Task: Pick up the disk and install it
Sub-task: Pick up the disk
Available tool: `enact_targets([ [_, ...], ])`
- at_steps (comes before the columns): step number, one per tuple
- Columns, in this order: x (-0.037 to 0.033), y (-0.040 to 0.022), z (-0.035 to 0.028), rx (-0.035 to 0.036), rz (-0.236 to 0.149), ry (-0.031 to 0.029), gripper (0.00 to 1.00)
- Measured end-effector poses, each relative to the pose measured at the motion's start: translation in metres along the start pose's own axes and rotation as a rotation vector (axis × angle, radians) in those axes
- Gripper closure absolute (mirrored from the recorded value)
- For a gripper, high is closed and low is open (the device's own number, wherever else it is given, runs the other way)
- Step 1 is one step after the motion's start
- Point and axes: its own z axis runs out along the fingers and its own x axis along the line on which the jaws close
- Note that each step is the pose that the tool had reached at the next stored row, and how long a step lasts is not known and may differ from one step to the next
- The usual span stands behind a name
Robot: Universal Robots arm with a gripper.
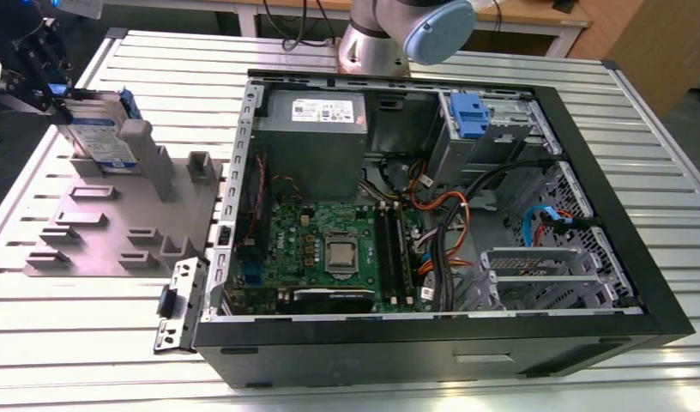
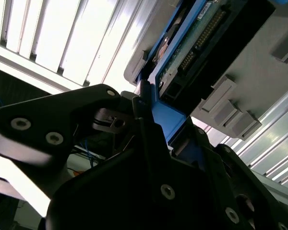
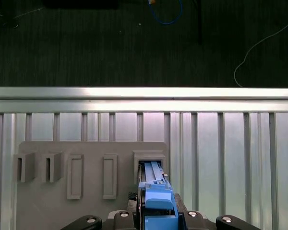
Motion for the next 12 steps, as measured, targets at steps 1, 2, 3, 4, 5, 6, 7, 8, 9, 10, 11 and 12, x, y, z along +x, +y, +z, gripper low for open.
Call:
enact_targets([
  [1,0.0,0.0,0.0,-0.0001,0.0,0.0,0.63],
  [2,0.0,0.0,0.0,-0.0001,0.0,0.0,0.63],
  [3,0.0,0.0,0.0,0.0,0.0,0.0,0.63],
  [4,0.0,0.0,0.0001,0.0002,0.0,-0.0002,0.62],
  [5,0.0,0.0,0.0001,0.0001,0.0,-0.0001,0.62],
  [6,0.0,0.0,0.0001,0.0,0.0,0.0,0.62],
  [7,0.0,0.0,0.0001,0.0001,0.0,0.0,0.56],
  [8,0.0,0.0,0.0001,0.0,0.0,0.0,0.56],
  [9,0.0,0.0,0.0001,0.0001,0.0,0.0,0.56],
  [10,0.0,0.0,0.0001,0.0,0.0,0.0,0.56],
  [11,0.0,0.0,0.0001,0.0,0.0,0.0,0.56],
  [12,0.0,0.0,0.0001,0.0,0.0,0.0,0.56],
])
